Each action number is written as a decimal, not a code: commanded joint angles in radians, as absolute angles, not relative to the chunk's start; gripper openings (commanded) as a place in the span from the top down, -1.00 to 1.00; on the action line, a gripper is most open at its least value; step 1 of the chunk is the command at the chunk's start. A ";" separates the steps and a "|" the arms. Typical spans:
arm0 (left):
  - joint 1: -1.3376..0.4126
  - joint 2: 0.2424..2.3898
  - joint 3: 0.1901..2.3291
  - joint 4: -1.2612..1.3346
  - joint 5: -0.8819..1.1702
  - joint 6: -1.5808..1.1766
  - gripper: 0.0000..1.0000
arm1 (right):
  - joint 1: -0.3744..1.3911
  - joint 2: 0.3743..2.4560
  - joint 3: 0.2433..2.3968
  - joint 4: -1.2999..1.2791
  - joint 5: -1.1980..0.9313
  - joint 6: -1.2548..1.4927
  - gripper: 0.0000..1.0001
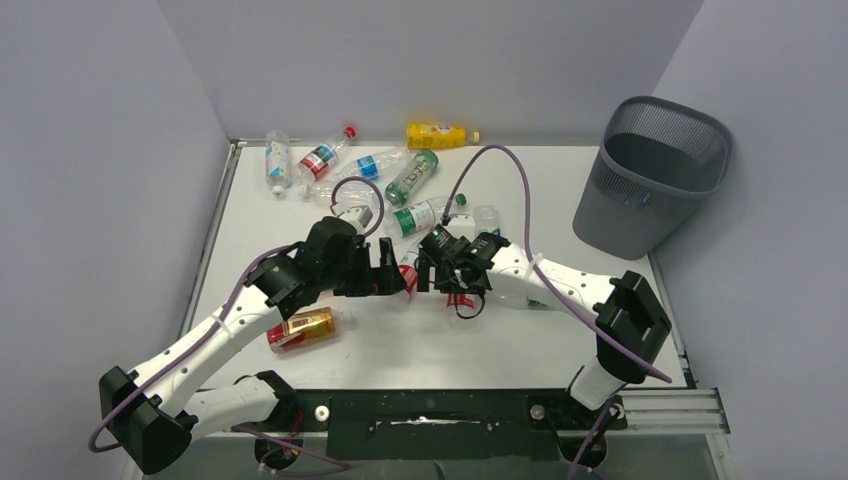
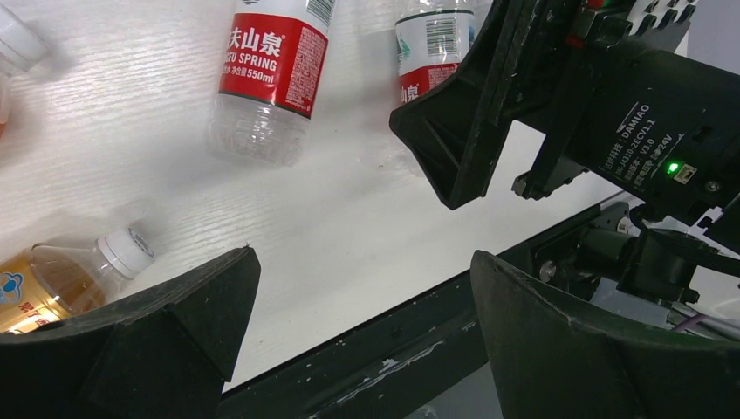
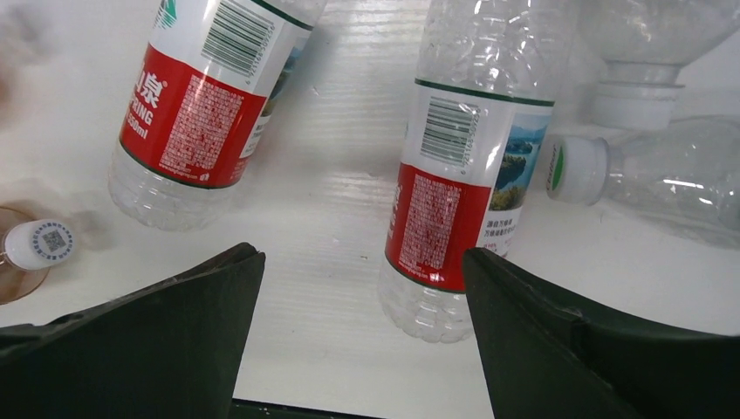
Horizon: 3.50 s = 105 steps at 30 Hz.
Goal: Put the plastic bottles in the bin
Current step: Pick up the plastic bottle at the center of the board, then place the plastic bottle in the trash bin.
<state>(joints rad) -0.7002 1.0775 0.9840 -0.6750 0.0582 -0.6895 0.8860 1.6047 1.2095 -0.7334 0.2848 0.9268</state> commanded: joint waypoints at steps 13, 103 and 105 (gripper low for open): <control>-0.695 1.058 0.974 -0.663 0.109 -0.660 -0.87 | 0.939 1.631 1.225 -0.834 0.425 1.029 -0.73; -0.797 1.200 1.002 -0.581 0.047 -0.759 -0.87 | 0.054 1.381 1.908 -0.870 0.246 0.293 0.01; -0.798 1.203 1.003 -0.581 0.049 -0.758 -0.87 | -0.019 1.406 1.919 -0.852 0.204 0.285 0.01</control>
<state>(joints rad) -0.7918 1.2003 0.9489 -0.6308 0.0402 -0.7666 0.0898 1.3567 1.8706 -0.9386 0.3122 0.3584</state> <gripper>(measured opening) 0.934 0.589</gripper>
